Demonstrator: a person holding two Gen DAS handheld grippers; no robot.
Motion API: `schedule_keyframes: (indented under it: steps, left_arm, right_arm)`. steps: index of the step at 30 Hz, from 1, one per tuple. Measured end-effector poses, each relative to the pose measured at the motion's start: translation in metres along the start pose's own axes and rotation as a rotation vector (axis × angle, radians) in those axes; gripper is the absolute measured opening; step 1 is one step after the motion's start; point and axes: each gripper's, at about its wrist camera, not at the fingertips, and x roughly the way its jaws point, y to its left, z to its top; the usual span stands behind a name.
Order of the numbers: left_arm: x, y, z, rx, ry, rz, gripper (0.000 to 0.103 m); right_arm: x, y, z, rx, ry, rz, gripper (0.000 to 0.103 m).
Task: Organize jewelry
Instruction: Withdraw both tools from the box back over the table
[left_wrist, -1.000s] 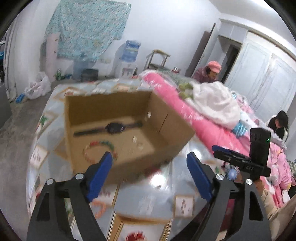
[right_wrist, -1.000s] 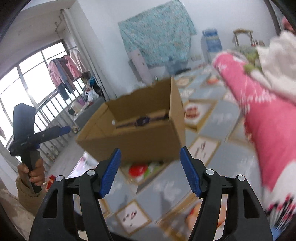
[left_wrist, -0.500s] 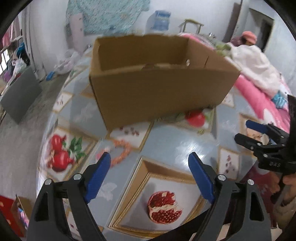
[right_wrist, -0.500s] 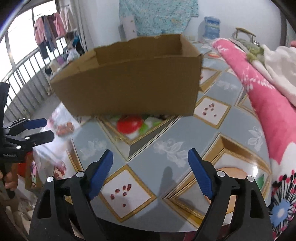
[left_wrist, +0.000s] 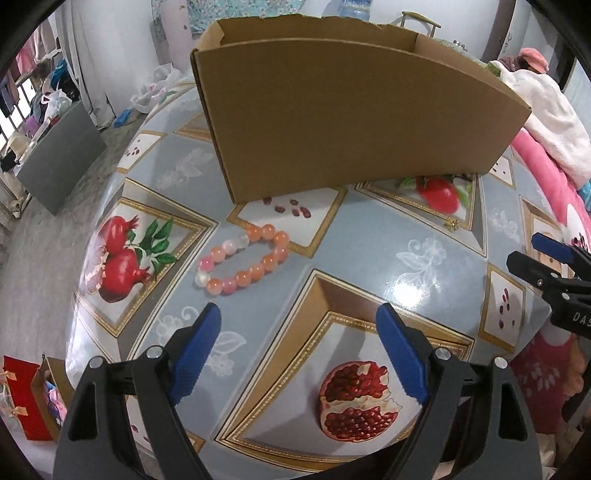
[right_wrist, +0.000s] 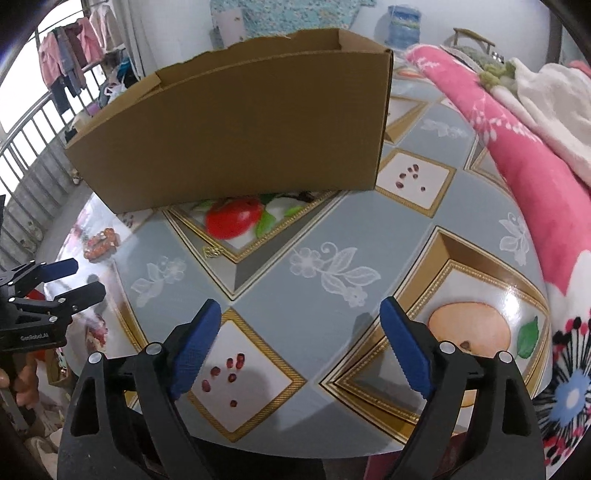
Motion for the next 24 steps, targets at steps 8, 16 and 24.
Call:
schedule_keyframes:
  steps: [8,16,24]
  left_arm:
    - [0.008,-0.004,-0.003,0.007,0.024,0.006,0.084]
    - [0.011,-0.009,-0.005,0.018,0.024,0.02,0.087]
    - [0.011,-0.011,-0.008,0.026,0.002,0.019,0.09]
  right_arm:
    - [0.007,0.0,0.001,-0.003,0.022,-0.027,0.085]
    - [0.011,0.001,0.002,-0.015,0.02,-0.037,0.086]
    - [0.012,0.004,0.005,-0.002,0.011,0.002,0.086]
